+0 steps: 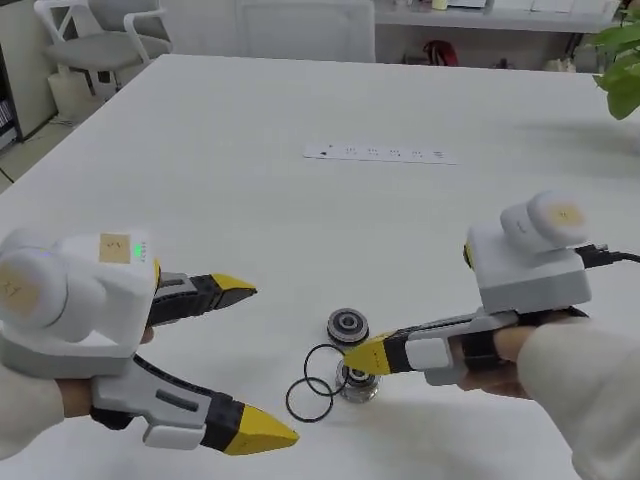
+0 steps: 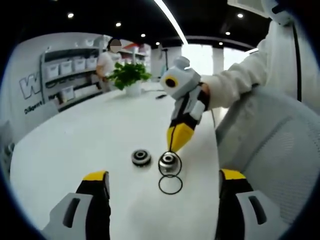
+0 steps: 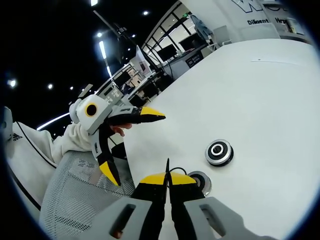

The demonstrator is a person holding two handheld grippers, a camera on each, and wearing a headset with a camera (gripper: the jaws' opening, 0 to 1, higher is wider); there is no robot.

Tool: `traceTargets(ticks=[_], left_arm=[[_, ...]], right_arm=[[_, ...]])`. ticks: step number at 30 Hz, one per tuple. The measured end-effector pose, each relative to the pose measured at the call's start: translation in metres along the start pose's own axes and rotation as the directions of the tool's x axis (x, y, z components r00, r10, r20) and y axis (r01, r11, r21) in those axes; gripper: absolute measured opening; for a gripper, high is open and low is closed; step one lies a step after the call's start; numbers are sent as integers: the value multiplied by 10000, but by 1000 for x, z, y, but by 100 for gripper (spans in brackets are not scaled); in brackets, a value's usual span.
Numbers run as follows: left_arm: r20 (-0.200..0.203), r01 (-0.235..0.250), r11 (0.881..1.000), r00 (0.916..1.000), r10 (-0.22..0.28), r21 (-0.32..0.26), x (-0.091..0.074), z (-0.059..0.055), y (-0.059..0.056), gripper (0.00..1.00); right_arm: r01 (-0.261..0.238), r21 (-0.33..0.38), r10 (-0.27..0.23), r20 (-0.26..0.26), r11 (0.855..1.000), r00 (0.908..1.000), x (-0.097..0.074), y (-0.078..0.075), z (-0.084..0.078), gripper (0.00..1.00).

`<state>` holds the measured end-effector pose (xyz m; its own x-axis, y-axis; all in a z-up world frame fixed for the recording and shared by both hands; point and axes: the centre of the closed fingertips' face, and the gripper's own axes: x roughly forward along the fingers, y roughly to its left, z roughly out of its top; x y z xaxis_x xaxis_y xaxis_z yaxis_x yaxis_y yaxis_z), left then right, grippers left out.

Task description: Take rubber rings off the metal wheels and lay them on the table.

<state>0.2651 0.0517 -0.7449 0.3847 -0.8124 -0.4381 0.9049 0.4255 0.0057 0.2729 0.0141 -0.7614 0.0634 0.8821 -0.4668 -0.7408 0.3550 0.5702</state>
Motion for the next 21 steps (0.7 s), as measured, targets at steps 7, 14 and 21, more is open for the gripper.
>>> traceTargets(ticks=[7,14,21], left_arm=[[101,-76,9997,9999,79,-224,-3,-3,0,95],[26,6,9995,10000,-5,-331,-3,-8,-4,96],[-22,109,9993,9999,-110,-360,-2,-9,-7,95]], right_arm=[[-150,-69,149,-198,9999,9997,5,5,-4,0],[-281,-137,273,-510,9995,9983,11,10,-12,0],[-371,-257,345,-963,9990,9948,17,11,-23,0]])
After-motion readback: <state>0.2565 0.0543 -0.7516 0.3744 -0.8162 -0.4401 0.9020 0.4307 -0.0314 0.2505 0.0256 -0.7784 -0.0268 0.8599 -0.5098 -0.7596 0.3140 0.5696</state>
